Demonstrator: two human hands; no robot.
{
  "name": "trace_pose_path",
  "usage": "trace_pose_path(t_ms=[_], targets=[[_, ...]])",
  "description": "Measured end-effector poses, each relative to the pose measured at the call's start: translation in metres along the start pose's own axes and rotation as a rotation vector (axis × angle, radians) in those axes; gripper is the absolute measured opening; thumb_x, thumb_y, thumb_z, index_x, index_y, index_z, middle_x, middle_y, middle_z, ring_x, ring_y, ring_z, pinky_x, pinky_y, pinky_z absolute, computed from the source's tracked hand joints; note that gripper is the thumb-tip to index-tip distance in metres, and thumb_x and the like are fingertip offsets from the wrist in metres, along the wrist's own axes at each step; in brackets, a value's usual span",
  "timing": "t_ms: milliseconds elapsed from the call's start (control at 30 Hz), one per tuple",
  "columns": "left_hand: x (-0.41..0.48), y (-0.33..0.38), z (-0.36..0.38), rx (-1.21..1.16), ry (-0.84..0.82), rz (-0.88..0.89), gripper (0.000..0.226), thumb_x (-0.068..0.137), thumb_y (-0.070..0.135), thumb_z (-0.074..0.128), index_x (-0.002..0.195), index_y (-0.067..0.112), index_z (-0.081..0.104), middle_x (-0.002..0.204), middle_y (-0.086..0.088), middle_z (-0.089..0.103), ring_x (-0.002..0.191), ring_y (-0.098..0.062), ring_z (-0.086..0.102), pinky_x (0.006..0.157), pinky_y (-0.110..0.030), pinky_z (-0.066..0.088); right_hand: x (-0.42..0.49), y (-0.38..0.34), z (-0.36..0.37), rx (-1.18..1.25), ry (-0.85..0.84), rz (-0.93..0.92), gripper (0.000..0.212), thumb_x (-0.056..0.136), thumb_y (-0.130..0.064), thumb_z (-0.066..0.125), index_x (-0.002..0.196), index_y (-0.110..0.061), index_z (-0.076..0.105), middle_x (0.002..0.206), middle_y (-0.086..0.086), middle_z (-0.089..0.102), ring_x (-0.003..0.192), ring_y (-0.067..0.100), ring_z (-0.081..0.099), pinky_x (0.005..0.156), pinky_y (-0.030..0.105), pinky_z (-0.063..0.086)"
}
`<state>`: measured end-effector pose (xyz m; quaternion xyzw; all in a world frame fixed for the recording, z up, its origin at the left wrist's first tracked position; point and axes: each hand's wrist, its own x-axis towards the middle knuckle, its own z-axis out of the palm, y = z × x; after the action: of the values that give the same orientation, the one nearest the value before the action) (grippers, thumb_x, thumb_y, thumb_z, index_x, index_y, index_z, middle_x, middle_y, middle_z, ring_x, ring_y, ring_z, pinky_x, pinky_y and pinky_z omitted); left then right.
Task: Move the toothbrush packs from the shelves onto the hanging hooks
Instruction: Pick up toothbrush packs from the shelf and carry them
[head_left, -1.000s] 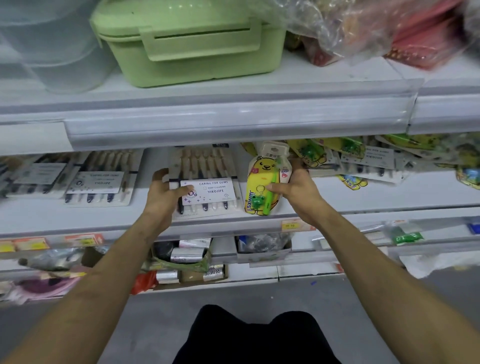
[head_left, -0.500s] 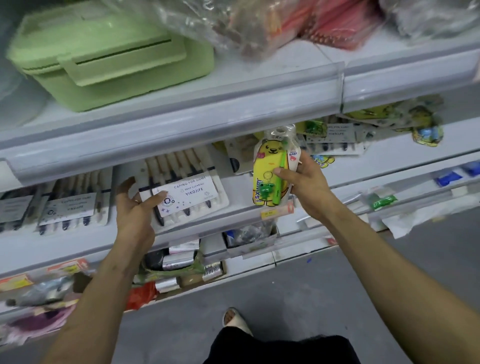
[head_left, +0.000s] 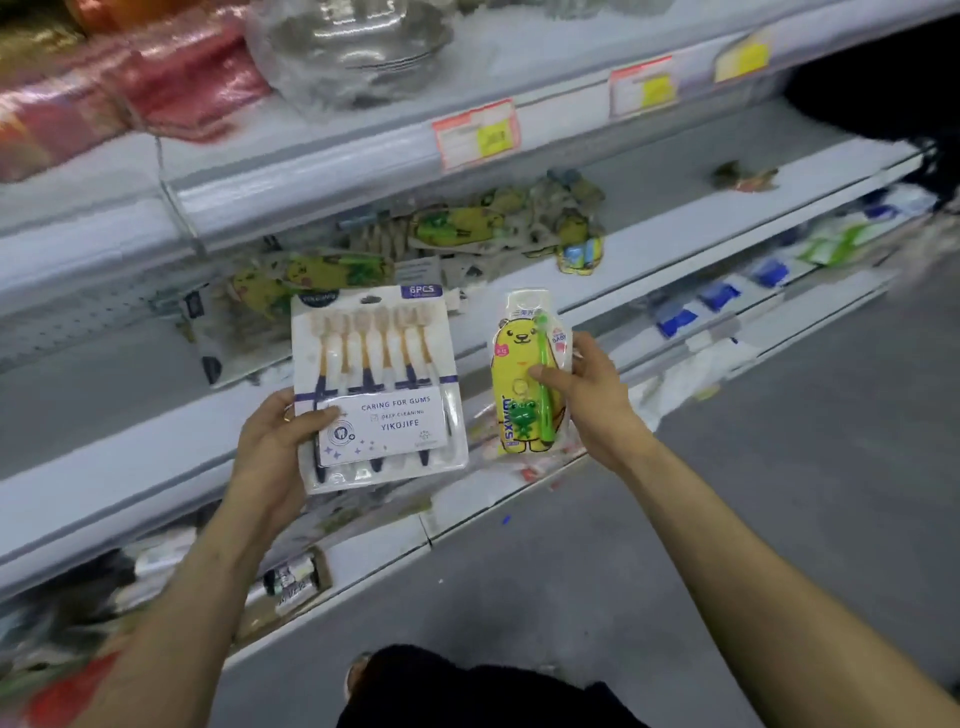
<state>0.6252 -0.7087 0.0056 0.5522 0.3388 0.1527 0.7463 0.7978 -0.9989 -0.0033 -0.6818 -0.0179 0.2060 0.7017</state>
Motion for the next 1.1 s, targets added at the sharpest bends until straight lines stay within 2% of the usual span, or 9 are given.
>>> trace_pose_path(t_ms=[167, 333, 500, 633, 800, 900, 967, 1033, 1100], targets=[[0.002, -0.023, 0.132, 0.092, -0.169, -0.031, 0.023, 0.091, -0.002, 0.069, 0.110, 0.009, 0.075, 0.116, -0.020, 0.076, 0.101, -0.033, 0.076, 0.091, -0.050, 0.060, -0.009, -0.020, -0.123, 0.021, 0.180, -0.033, 0.036, 0.093, -0.005, 0.073, 0.120, -0.025, 0.062, 0.105, -0.003, 0.079, 0.095, 0.017, 0.077, 0.078, 0.036, 0.064], [0.011, -0.036, 0.271, 0.186, -0.383, -0.054, 0.018, 0.093, 0.003, 0.068, 0.110, 0.006, 0.073, 0.114, -0.020, 0.076, 0.108, -0.038, 0.072, 0.100, -0.056, 0.053, -0.018, -0.033, -0.236, 0.142, 0.394, -0.043, 0.034, 0.095, -0.008, 0.073, 0.123, -0.025, 0.063, 0.111, 0.001, 0.079, 0.101, 0.024, 0.078, 0.085, 0.049, 0.064], [0.018, -0.053, 0.421, 0.204, -0.630, -0.095, 0.019, 0.096, -0.003, 0.062, 0.105, 0.010, 0.073, 0.101, -0.011, 0.080, 0.087, -0.022, 0.078, 0.068, -0.036, 0.063, -0.021, -0.046, -0.342, 0.286, 0.633, -0.063, 0.028, 0.099, -0.006, 0.066, 0.123, -0.022, 0.063, 0.112, 0.003, 0.079, 0.100, 0.025, 0.077, 0.076, 0.043, 0.063], [0.032, -0.069, 0.546, 0.245, -0.797, -0.138, 0.024, 0.093, 0.003, 0.067, 0.117, 0.002, 0.069, 0.107, -0.018, 0.078, 0.089, -0.029, 0.077, 0.072, -0.043, 0.066, -0.011, -0.063, -0.432, 0.226, 0.817, -0.102, 0.019, 0.103, -0.010, 0.060, 0.120, -0.017, 0.065, 0.100, 0.004, 0.076, 0.090, 0.016, 0.072, 0.075, 0.035, 0.061], [0.040, -0.082, 0.706, 0.289, -1.006, -0.157, 0.011, 0.098, 0.005, 0.065, 0.097, 0.016, 0.066, 0.089, -0.007, 0.078, 0.075, -0.023, 0.076, 0.056, -0.041, 0.062, 0.003, -0.094, -0.526, 0.194, 1.044, -0.149, 0.020, 0.103, -0.010, 0.059, 0.122, -0.014, 0.064, 0.104, 0.001, 0.076, 0.088, 0.008, 0.071, 0.073, 0.024, 0.057], [0.039, -0.088, 0.798, 0.302, -1.113, -0.156, 0.017, 0.098, 0.002, 0.064, 0.098, 0.018, 0.066, 0.091, -0.004, 0.078, 0.082, -0.019, 0.076, 0.070, -0.041, 0.063, 0.010, -0.110, -0.577, 0.220, 1.169, -0.178, 0.018, 0.103, -0.013, 0.061, 0.121, -0.015, 0.066, 0.108, 0.002, 0.077, 0.094, 0.012, 0.073, 0.080, 0.030, 0.059], [0.035, -0.092, 0.852, 0.323, -1.172, -0.154, 0.014, 0.096, 0.005, 0.069, 0.106, 0.015, 0.065, 0.105, -0.010, 0.078, 0.096, -0.030, 0.074, 0.085, -0.055, 0.061, 0.008, -0.118, -0.606, 0.253, 1.257, -0.205, 0.021, 0.103, -0.012, 0.063, 0.123, -0.015, 0.066, 0.109, 0.003, 0.078, 0.095, 0.012, 0.073, 0.081, 0.030, 0.060], [0.025, -0.096, 0.905, 0.354, -1.241, -0.176, 0.032, 0.091, 0.013, 0.077, 0.120, 0.008, 0.063, 0.116, -0.016, 0.075, 0.106, -0.039, 0.071, 0.093, -0.073, 0.052, 0.003, -0.127, -0.637, 0.287, 1.337, -0.230, 0.021, 0.103, -0.010, 0.062, 0.124, -0.011, 0.065, 0.105, 0.003, 0.078, 0.089, 0.011, 0.074, 0.075, 0.026, 0.059], [0.011, -0.101, 0.955, 0.361, -1.309, -0.160, 0.042, 0.087, 0.018, 0.081, 0.123, 0.006, 0.063, 0.114, -0.018, 0.075, 0.104, -0.039, 0.072, 0.096, -0.072, 0.052, -0.001, -0.136, -0.670, 0.321, 1.395, -0.253, 0.020, 0.104, -0.010, 0.062, 0.123, -0.011, 0.064, 0.105, 0.006, 0.079, 0.093, 0.021, 0.076, 0.079, 0.038, 0.062]])
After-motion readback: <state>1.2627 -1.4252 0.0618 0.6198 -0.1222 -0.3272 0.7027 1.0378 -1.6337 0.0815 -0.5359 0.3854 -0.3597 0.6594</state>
